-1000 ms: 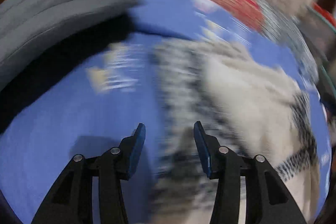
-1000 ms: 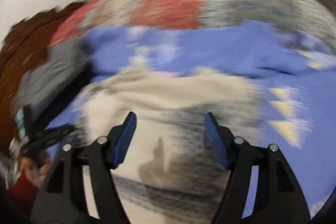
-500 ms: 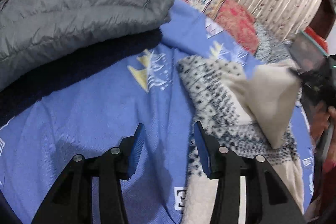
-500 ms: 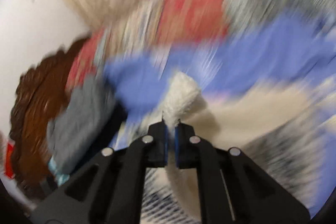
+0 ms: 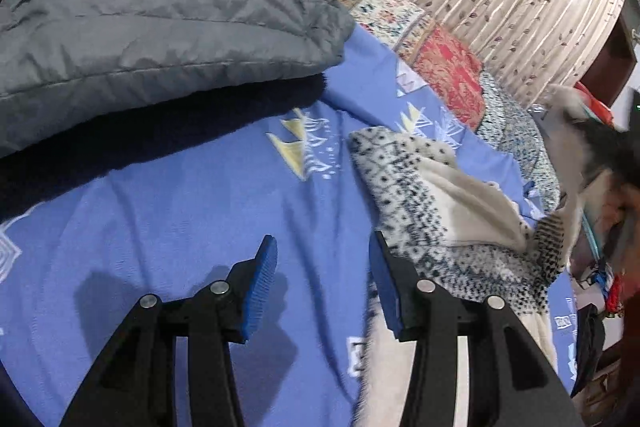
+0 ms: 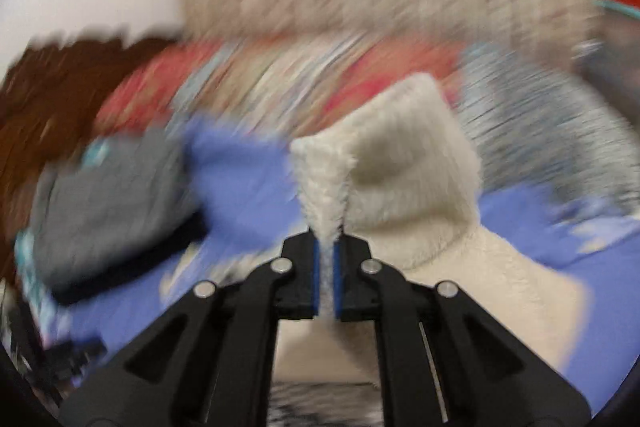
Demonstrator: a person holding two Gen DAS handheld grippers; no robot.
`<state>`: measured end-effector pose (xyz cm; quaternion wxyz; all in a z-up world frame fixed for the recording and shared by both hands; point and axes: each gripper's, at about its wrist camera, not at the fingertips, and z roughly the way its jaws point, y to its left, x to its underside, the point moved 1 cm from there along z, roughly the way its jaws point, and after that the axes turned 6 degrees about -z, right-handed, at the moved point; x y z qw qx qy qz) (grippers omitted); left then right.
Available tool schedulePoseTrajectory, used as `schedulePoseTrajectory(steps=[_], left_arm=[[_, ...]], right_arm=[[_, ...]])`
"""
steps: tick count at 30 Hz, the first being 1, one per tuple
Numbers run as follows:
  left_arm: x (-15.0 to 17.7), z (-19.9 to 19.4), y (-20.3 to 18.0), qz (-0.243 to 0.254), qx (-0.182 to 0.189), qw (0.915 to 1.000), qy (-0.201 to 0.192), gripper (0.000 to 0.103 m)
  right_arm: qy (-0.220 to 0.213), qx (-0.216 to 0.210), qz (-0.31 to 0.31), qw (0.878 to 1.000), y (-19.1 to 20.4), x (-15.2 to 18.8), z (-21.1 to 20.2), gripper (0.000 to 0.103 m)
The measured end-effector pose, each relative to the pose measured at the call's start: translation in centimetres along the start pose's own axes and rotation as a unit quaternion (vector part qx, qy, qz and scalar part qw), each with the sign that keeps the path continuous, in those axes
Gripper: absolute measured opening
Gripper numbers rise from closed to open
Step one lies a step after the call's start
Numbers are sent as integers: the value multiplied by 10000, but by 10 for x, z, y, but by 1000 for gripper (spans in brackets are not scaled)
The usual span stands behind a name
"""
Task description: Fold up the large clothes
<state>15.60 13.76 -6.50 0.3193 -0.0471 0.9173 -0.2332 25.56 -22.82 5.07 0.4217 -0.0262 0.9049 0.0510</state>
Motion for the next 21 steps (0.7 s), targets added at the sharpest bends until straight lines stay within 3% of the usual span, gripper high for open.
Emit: schedulePoseTrajectory(steps=[3,6,8,10,11,12,14,17,19,21], left_arm=[[-2,-6,5,21,-197,9998,-27,68],[-5,-10,2,76,-307,9995,-35,68],[-8,-8,-4,171,-276,9995,-25,68],[-15,-1,-23,397,-199,9990,-24,68],[-19,3,-31,481,-155,9987,-36,68],[-25,10,-47,632,-62,9980,-66,68],[-32,22,-72,844,54,9964,-116,68],[-41,51,-118,1181,362,9923,-48,68],[-41,78,-148,1454,458,9883,66,68],[-38,113,-166,1727,105,9848,164,68]], right_arm=[[824,-689,-296,9938,69,46,82,4],[1501,-1007,-567,9819,120,94,133,6],[1529,-1135,-695,9792,128,112,138,11],[1368,-1381,-633,9789,117,110,125,28],[1333,-1583,-454,9773,104,108,113,53],[1173,-1722,-193,9779,84,103,96,62],[759,-1681,115,9828,47,95,62,62],[386,-1129,618,9909,-28,98,17,62],[460,-525,890,9936,-78,114,5,61],[703,-76,1353,9883,-128,134,2,60]])
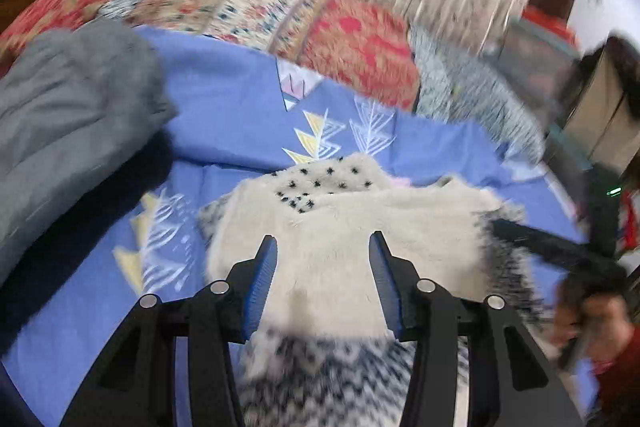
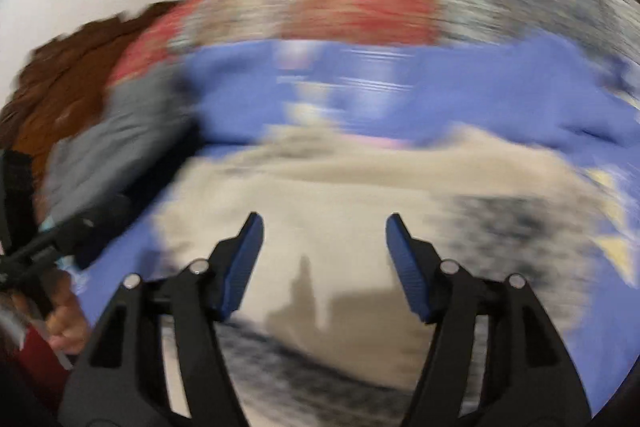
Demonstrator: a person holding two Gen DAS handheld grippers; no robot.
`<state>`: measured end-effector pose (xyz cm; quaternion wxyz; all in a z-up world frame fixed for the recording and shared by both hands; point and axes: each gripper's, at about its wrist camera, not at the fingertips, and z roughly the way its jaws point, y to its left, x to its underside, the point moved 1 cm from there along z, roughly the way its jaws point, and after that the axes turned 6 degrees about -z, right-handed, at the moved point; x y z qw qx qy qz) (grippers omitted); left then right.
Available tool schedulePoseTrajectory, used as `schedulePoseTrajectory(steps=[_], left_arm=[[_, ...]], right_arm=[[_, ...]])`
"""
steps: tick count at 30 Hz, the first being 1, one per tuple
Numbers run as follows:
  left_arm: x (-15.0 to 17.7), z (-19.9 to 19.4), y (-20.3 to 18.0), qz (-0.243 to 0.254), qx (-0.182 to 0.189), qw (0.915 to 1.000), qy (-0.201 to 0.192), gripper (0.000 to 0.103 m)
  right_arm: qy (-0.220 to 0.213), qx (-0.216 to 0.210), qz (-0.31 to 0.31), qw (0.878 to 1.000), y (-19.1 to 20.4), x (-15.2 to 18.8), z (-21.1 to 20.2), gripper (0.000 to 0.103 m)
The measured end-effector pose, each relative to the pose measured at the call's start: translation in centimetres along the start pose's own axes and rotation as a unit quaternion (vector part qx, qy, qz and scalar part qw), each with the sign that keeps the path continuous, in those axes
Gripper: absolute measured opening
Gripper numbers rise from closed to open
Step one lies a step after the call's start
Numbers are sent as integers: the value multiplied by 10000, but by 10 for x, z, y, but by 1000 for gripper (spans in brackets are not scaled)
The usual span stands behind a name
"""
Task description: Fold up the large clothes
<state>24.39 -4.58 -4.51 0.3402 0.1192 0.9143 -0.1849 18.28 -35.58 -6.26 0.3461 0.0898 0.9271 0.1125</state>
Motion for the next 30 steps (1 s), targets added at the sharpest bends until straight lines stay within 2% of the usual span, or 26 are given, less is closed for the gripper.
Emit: schedulePoseTrajectory(steps=[2,3,4,5,6,7,8,10,13,16,17,20,21,23,24,26,27,28,30], left_arm=[[1,31,0,10,-295,9992,274,68],[6,54,6,-99,-449,9974,562,68],[11,68,12,-196,-555,9952,785,68],[18,83,17,-256,-578,9930,997,68],[22,88,19,-201,-616,9930,984,68],[26,86,11,47,-775,9937,804,68],[29,83,-1,340,-1026,9914,737,68],[32,75,-14,602,-1232,9875,780,68],[33,33,-18,611,-1006,9902,746,68],[48,-27,-5,649,-856,9931,480,69],[56,-44,2,638,-827,9935,460,70],[89,-84,28,470,-909,9927,636,72],[98,-91,33,385,-944,9923,702,72],[120,-104,46,109,-1028,9907,880,72],[128,-109,51,-6,-1067,9899,933,72],[153,-124,61,-266,-1140,9869,1109,72],[160,-128,65,-289,-1179,9856,1174,72],[170,-134,68,-273,-1276,9838,1230,72],[189,-148,75,-239,-1393,9808,1342,72]], right_arm=[[150,500,369,9980,-46,8,4,59],[312,969,574,9931,-77,11,14,46],[440,1273,708,9884,-97,14,21,41],[504,1455,819,9847,-116,16,26,44],[502,1494,911,9833,-130,14,31,46],[496,1525,962,9824,-136,12,35,46],[494,1600,960,9812,-136,8,39,46],[544,1795,811,9789,-127,5,38,46],[410,1695,620,9827,-113,6,12,51],[145,1362,236,9903,-92,31,-44,65],[180,1251,11,9920,-82,50,-63,68],[646,1013,-318,9922,-57,89,-72,68],[821,901,-303,9921,-55,102,-69,57],[916,1070,-79,9900,-68,115,-63,6],[822,1218,430,9882,-89,121,-63,6],[723,1120,1297,9826,-118,133,-62,6],[640,1035,1565,9802,-122,137,-64,7],[606,1122,1538,9798,-116,137,-70,11],[556,1274,1270,9821,-99,138,-87,50]])
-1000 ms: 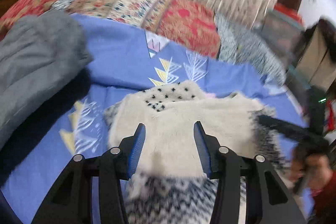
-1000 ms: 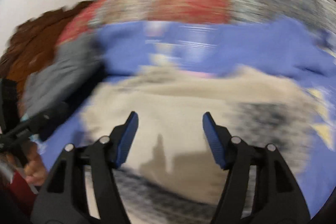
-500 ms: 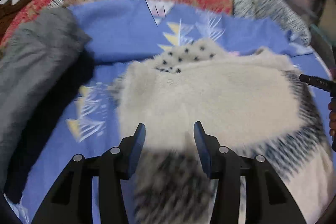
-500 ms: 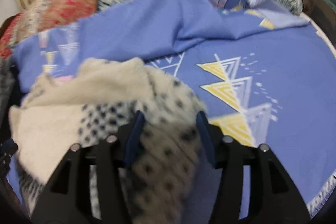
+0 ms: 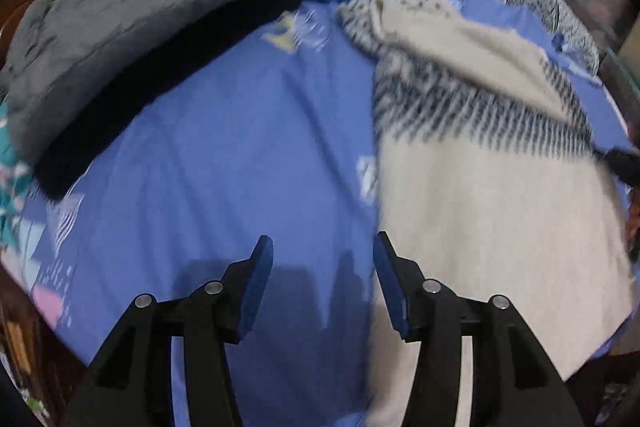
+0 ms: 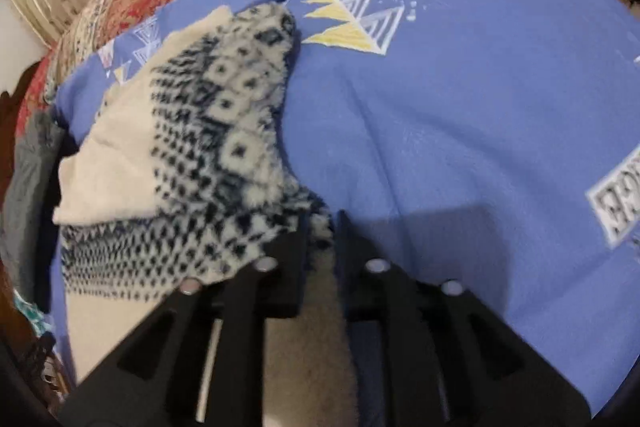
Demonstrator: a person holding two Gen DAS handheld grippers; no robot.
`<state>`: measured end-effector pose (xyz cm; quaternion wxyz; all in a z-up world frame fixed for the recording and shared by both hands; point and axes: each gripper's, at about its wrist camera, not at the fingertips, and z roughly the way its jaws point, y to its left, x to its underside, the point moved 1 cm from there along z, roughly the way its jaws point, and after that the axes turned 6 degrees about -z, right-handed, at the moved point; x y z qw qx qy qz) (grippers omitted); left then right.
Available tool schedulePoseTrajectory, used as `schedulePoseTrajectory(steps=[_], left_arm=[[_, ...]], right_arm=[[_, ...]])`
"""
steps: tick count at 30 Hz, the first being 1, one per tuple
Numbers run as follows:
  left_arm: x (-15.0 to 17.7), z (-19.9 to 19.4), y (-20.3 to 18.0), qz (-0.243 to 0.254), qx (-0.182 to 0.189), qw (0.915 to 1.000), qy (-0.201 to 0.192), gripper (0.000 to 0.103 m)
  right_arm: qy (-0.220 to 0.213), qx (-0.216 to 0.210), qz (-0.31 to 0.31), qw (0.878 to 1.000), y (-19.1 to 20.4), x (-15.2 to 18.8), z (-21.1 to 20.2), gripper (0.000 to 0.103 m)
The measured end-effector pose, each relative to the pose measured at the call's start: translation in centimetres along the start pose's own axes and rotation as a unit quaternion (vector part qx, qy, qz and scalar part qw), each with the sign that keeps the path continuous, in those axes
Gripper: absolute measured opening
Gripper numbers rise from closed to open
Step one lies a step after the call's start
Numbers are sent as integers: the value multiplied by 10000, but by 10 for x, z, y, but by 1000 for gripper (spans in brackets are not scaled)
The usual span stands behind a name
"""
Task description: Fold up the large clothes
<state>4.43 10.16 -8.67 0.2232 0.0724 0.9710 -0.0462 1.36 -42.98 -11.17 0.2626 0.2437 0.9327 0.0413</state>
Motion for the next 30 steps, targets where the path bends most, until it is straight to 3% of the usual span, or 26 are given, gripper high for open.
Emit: schedulePoseTrajectory(steps=[4,6,9,12,16,17,19,20,21,22,25,27,30], left_arm=[[18,-15,19,-203,161,9996,83,73],[25,-22,23,-285,381,9988,95,77],[36,-24,17,-258,645,9974,166,82],[54,-19,0,16,878,9954,381,84],[74,-4,-12,222,778,9944,683,85],[78,-1,-13,210,779,9939,748,85],[85,1,-13,215,735,9937,816,85],[86,-1,-14,221,732,9936,829,84],[87,-3,-14,219,745,9934,843,73],[88,-6,-15,238,697,9935,864,58],[88,-19,-17,291,665,9941,805,37],[85,-30,-16,223,752,9942,741,35],[66,-50,-9,-183,1249,9896,684,33]], right_arm=[[-213,-480,-228,9984,-7,41,-56,61],[-126,-753,-133,9970,-18,75,-82,67],[154,-964,-102,9952,-29,129,-110,67],[420,-1052,-57,9935,-36,171,-118,67],[614,-1206,-22,9908,-34,205,-116,67],[607,-1222,-16,9906,-34,209,-116,65],[607,-1364,-1,9888,-31,211,-116,46],[615,-1414,-1,9880,-30,211,-117,27],[624,-1521,-38,9864,-28,209,-119,11],[614,-1623,-98,9848,-25,208,-122,11],[584,-1936,-248,9790,-19,204,-136,11],[446,-2233,-260,9734,-17,198,-151,10],[61,-2630,-141,9647,-20,178,-172,10]])
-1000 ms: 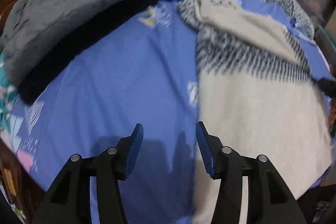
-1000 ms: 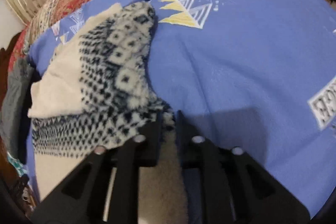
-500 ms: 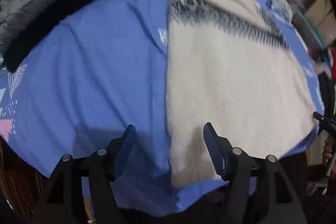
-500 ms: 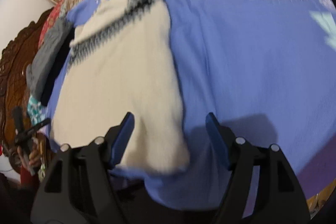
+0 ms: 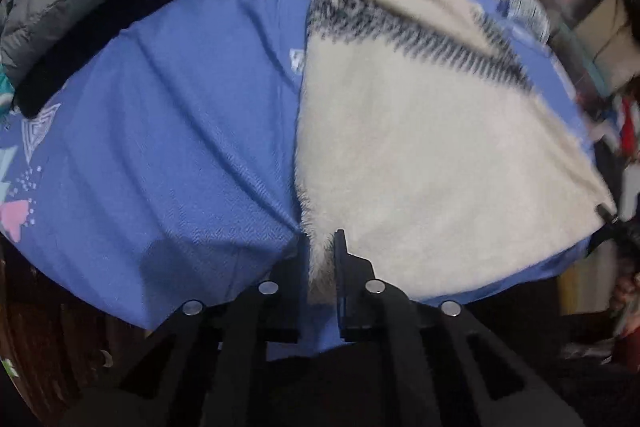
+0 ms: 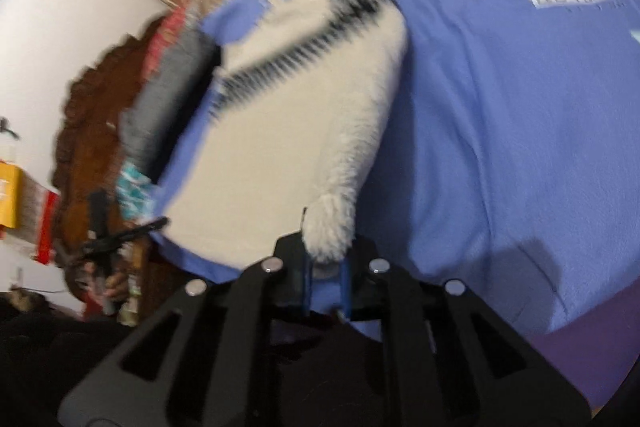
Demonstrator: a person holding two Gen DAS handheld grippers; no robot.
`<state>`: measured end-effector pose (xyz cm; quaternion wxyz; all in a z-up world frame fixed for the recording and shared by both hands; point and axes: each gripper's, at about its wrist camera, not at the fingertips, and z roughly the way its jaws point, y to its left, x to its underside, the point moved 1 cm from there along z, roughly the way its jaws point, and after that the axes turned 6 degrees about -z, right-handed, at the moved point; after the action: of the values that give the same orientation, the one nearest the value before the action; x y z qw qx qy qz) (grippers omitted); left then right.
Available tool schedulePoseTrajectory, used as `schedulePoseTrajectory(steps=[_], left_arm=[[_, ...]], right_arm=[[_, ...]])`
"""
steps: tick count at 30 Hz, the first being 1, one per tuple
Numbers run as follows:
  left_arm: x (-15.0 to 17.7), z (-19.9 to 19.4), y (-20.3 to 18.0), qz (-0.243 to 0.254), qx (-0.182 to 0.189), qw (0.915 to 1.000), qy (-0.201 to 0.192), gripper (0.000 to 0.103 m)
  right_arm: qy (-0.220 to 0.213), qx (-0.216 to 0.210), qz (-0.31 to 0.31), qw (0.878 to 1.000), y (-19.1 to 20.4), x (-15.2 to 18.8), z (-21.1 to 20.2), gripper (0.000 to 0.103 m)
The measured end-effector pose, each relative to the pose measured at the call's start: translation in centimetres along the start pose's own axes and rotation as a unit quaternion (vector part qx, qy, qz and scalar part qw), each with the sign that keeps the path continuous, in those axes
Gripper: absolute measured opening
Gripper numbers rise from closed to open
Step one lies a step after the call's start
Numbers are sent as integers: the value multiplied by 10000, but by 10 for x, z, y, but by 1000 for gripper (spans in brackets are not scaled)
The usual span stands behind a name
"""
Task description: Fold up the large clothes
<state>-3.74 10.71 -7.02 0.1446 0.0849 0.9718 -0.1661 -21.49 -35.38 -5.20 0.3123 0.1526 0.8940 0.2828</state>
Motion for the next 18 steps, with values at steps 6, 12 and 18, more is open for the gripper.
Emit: schedulePoseTrajectory(steps=[6,12,18], left_arm=[[-83,-28,16,-1014,939,9899,-317,33],[-203,20,-7,-1376,123,9896,-401,33],[-277,88,-4,-1656,-833,9826,-103,44]], right_arm=[[-645,-504,522,9953,-18,-71,0,10],[-587,-67,1059,9926,-62,-171,74,10],[-715,1375,1794,9715,-118,-215,127,54]])
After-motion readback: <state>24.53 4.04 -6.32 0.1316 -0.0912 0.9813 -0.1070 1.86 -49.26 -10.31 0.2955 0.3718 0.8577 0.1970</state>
